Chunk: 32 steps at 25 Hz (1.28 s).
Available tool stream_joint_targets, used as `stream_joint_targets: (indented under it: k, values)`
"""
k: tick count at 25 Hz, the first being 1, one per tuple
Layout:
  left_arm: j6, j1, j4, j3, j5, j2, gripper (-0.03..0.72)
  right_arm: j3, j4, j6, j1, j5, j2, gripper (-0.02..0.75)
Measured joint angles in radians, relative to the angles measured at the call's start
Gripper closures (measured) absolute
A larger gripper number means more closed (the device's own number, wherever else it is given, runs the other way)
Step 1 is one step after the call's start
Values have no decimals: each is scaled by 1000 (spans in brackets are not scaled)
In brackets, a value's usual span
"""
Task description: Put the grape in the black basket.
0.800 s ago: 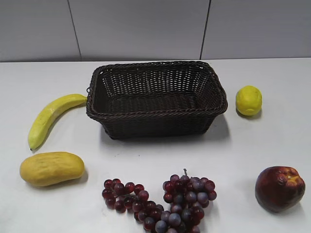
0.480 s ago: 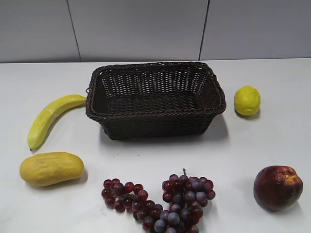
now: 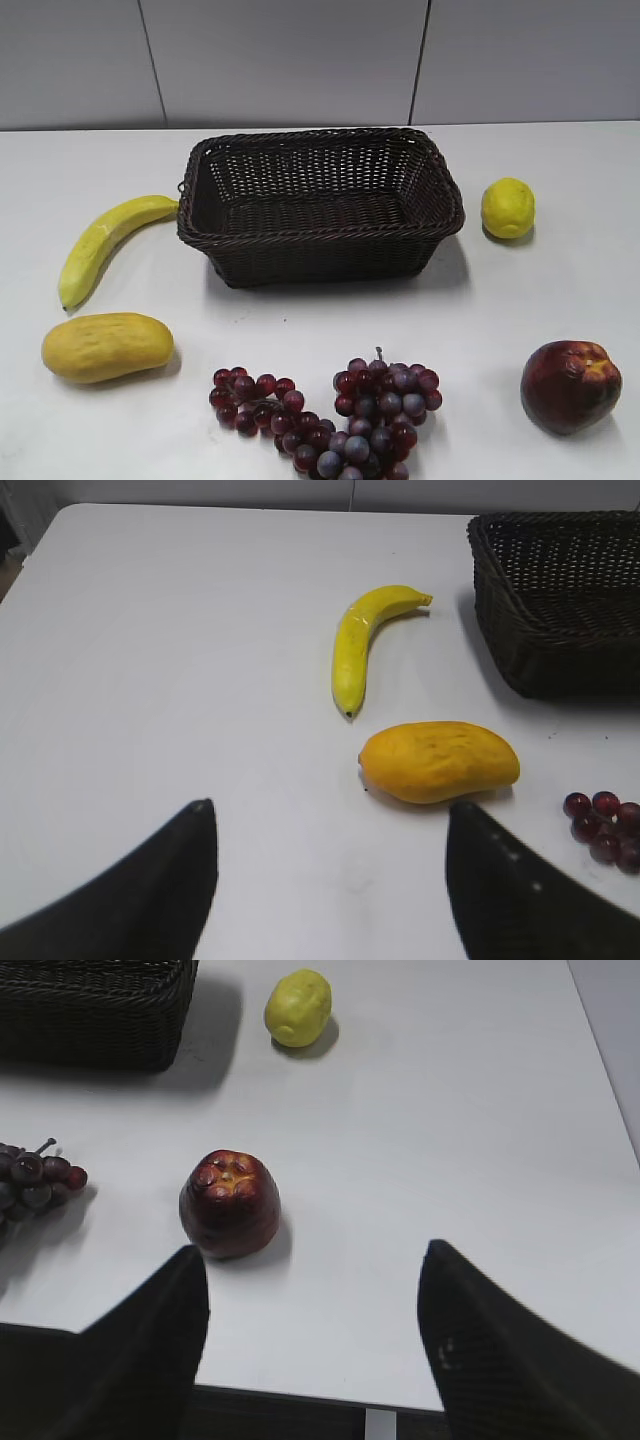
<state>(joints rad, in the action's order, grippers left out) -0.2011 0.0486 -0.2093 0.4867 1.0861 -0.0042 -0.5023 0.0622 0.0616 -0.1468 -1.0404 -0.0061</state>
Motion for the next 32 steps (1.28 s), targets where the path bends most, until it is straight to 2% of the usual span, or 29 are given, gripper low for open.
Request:
stream_joint_targets:
  k: [12,21,24,32]
  values:
    - [0,0,-17,15,0,11,147,0,0,0,0,0,0,239]
    - [-39,-3,-35,92,-19,233,147,0,0,0,0,0,0,239]
    - [-57,-38,-79,94,-63,287,147,0,0,0,0,0,0,239]
    - [-81,-201,-99,101,-78,384,147,0,0,0,0,0,0,239]
